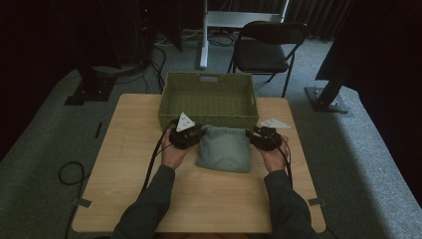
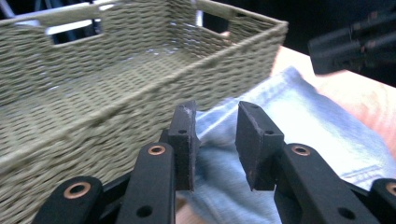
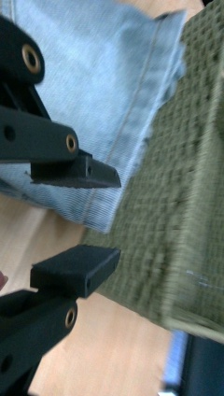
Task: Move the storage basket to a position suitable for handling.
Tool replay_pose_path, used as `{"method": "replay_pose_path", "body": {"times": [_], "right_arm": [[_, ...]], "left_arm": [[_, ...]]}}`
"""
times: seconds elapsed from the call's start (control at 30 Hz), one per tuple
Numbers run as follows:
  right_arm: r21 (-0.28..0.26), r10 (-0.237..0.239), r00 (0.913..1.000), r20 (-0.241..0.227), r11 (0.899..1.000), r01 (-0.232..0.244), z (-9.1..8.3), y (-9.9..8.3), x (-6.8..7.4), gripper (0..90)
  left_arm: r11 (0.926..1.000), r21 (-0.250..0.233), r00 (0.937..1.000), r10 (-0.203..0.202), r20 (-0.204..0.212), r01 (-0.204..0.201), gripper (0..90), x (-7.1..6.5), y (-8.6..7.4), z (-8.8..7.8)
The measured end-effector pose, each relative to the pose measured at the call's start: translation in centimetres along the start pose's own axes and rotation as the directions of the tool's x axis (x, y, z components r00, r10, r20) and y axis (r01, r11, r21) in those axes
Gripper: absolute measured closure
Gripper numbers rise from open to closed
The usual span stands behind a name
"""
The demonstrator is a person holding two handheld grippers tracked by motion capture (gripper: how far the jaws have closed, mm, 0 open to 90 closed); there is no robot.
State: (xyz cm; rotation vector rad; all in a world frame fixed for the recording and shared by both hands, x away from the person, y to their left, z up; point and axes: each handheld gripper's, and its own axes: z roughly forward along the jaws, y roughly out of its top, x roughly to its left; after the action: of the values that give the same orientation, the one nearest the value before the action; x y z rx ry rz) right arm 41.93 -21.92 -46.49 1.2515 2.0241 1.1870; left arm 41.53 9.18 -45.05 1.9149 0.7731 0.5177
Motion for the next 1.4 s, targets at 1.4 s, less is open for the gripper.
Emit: {"method": "replay_pose_path", "body": {"times": [1.4], "right_arm": [[0.211, -0.069, 0.9931, -0.094, 0.973, 0.088, 4.5, -2.9, 0.1, 57.3]], "left_arm": [[0.9876, 0.153, 0.9987, -0.029, -0.042, 0.035, 62.5, 1.6, -4.2, 4.8]]}}
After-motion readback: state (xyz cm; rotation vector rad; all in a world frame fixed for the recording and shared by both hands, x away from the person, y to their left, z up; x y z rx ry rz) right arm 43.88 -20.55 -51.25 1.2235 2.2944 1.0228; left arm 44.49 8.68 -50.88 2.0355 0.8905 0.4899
